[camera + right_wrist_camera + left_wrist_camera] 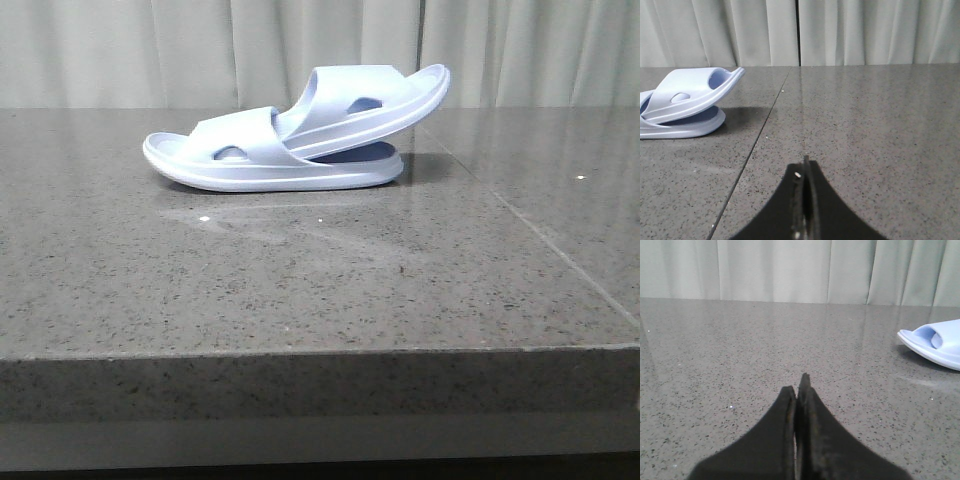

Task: Insert blue slippers together front up

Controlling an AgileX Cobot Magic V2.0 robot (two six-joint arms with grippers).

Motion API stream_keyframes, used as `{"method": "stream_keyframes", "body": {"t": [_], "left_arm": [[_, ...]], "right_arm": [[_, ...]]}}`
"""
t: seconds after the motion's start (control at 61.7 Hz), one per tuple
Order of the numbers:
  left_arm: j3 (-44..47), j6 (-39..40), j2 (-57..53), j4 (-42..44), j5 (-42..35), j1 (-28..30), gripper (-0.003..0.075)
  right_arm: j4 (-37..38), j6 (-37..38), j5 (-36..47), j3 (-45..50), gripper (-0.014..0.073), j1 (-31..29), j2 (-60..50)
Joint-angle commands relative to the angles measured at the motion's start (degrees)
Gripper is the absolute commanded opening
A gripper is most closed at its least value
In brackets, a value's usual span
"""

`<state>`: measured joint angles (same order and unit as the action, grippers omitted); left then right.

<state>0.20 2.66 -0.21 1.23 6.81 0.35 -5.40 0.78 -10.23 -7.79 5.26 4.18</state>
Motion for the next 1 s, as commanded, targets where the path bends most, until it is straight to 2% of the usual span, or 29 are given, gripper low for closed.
{"method": "stream_keyframes", "body": {"t": [0.0,0.211,0.308,0.988], "left_arm": [[0.33,0.53,-0.90,-0.46,-4.90,-0.04,-0.0020],[0.33,0.53,-0.90,-0.46,-4.90,-0.04,-0.0020],[0.33,0.53,-0.90,-0.46,-4.90,-0.04,-0.0020],[0.33,0.53,-0.90,-0.46,-4.90,-0.04,-0.0020]], "right_arm": [[0.82,0.53,5.10,1.28,-0.0107,-0.34,-2.73],[0.82,0.77,5.18,6.61,-0.0107,-0.34,-5.68],[0.82,0.77,8.51,9.21,-0.0107,-0.34,-5.73],[0.82,0.81,7.84,9.01,-0.0107,-0.34,-5.73]]}}
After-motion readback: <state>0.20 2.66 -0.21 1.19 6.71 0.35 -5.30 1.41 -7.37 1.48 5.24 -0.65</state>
